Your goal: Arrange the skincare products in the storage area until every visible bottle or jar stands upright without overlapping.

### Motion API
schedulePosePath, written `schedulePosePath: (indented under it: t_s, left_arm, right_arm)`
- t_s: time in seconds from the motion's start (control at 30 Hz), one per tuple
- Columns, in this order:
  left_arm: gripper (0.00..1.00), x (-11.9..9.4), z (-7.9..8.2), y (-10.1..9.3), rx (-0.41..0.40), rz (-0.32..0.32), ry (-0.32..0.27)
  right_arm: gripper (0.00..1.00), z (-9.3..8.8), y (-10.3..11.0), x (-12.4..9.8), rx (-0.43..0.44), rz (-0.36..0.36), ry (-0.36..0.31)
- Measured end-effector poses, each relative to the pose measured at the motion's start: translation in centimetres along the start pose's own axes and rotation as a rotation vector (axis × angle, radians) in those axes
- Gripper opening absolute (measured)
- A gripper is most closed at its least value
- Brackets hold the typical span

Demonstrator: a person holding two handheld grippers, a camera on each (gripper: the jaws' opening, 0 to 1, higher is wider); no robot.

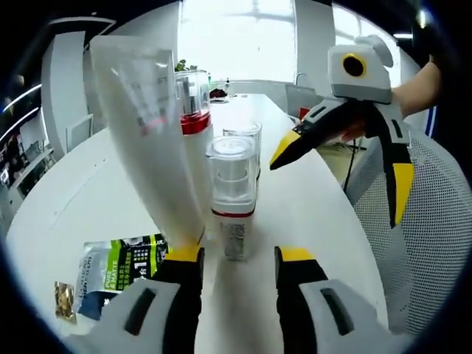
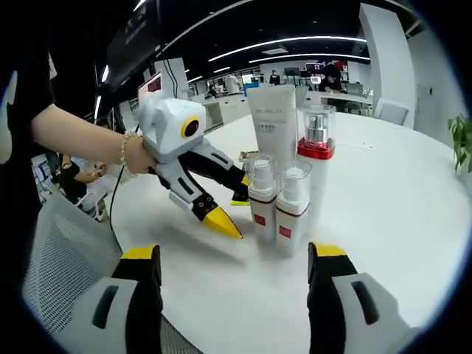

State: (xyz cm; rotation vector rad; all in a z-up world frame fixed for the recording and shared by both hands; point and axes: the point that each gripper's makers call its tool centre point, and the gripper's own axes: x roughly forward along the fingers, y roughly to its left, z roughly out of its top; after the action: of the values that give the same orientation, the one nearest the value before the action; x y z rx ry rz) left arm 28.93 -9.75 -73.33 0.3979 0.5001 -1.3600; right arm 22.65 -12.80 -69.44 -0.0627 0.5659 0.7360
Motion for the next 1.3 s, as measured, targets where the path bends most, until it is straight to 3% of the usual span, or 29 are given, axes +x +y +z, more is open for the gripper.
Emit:
schedulePosePath:
  t_s: [0.13,0.3,0.5,0.7,0.8,1.13,1.3]
  left_arm:
    - [0.42,-1.2,-0.8,0.0,-0.041,0.033,0.011]
    - [0.59,-3.0,-2.1,-0.5,-0.154,0.095,0.043]
    - [0.69,-5.7,-3.1,-1.1,-0.261,0.174,0.046]
    - [0.77,-8.5,-3.3,-1.7,-0.336,0.255,0.011]
    - [0.79,-9.9,-4.2,-1.5,-0.375,0.283,-0.008]
    - [0.88,-13.5,-4.4,-2.7,-0.459,0.381,-0.059]
    - [0.92,-14.9,-5.5,-3.4,-0.484,0.414,-0.07]
  right_arm:
    - [0.84,-0.1,0.1,0.0,-0.005,0.004,0.005]
    - [0.86,0.0,0.3,-0.3,-0.013,0.005,0.011]
    - [0.88,0.2,0.5,-0.9,-0.02,0.001,0.004]
    - [0.9,0.2,0.7,-1.3,-0.024,-0.001,0.002]
    - [0.9,0.4,0.8,-1.5,-0.031,-0.002,0.0]
    - [0.91,0.8,1.0,-2.2,-0.049,-0.004,-0.008]
    - [0.91,0.7,1.1,-2.5,-0.049,-0.004,-0.009]
